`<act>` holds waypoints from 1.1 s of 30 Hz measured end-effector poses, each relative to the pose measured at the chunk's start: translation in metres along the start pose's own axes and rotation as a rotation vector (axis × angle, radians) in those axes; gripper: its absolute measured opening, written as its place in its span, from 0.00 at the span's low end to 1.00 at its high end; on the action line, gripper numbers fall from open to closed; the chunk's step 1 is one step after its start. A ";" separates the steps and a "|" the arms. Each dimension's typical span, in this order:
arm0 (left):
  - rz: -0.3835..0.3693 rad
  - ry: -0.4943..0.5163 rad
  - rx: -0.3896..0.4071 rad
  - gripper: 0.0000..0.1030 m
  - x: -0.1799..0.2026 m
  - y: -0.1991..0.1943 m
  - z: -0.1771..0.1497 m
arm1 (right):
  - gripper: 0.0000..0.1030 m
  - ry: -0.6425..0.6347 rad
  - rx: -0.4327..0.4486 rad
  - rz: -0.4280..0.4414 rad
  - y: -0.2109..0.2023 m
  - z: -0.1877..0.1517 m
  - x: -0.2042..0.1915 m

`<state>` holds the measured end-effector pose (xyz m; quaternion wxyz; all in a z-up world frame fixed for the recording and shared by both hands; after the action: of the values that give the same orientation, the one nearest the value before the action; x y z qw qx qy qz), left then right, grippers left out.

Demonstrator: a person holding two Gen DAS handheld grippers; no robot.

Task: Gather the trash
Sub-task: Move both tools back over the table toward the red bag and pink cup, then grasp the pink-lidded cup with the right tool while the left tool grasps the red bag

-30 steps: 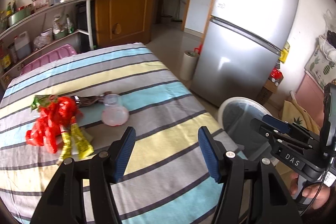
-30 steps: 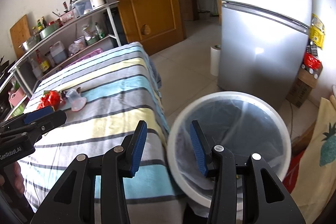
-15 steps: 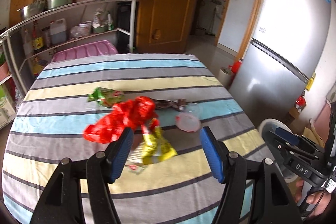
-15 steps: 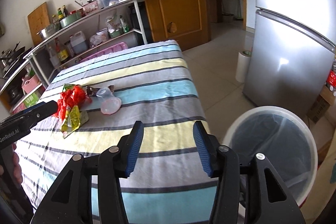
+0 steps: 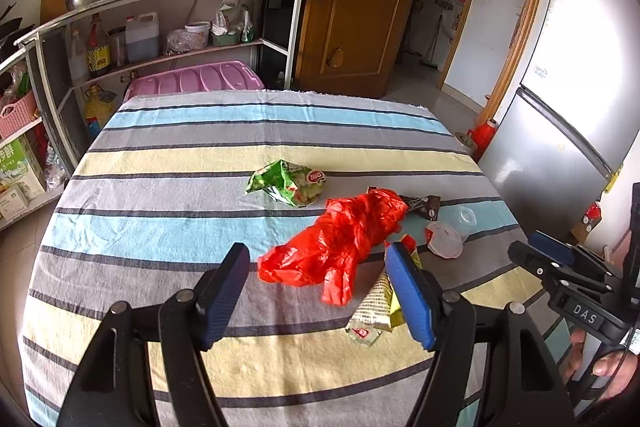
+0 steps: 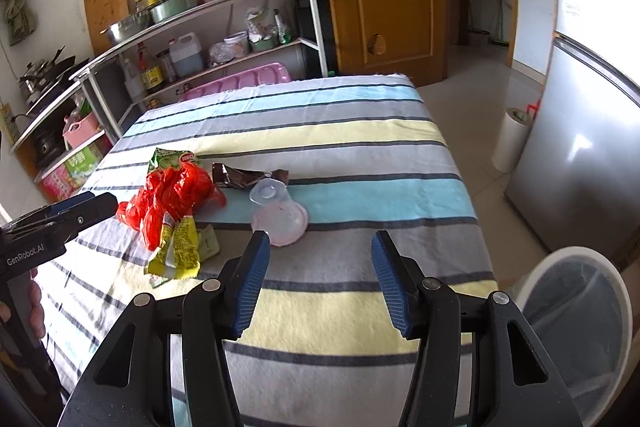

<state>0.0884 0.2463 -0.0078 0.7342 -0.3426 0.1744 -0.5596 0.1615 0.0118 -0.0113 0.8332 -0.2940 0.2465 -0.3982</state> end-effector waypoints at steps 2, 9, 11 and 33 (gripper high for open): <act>-0.013 0.000 -0.007 0.73 -0.004 0.005 0.003 | 0.53 -0.004 -0.009 0.015 0.008 0.004 -0.004; -0.083 -0.016 -0.061 0.74 -0.007 0.025 0.010 | 0.55 -0.026 -0.036 0.041 0.028 0.016 -0.013; -0.094 -0.002 -0.072 0.74 -0.004 0.031 0.010 | 0.55 -0.033 -0.042 0.047 0.034 0.019 -0.017; -0.118 0.009 -0.122 0.66 0.006 0.060 0.009 | 0.45 -0.024 -0.089 0.087 0.069 0.023 -0.028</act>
<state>0.1383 0.2519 -0.0422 0.6768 -0.3939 0.1909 -0.5919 0.1961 0.0764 -0.0377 0.8386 -0.3246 0.2666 -0.3468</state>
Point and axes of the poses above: each gripper's, at about its wrist camera, not at the fingertips, and y roughly the way its jaws point, x to its right, z to its top, the point moved 2 cm from there along y, roughly the way its jaws point, and after that the axes turned 4 degrees about z, right-handed, at the moved point
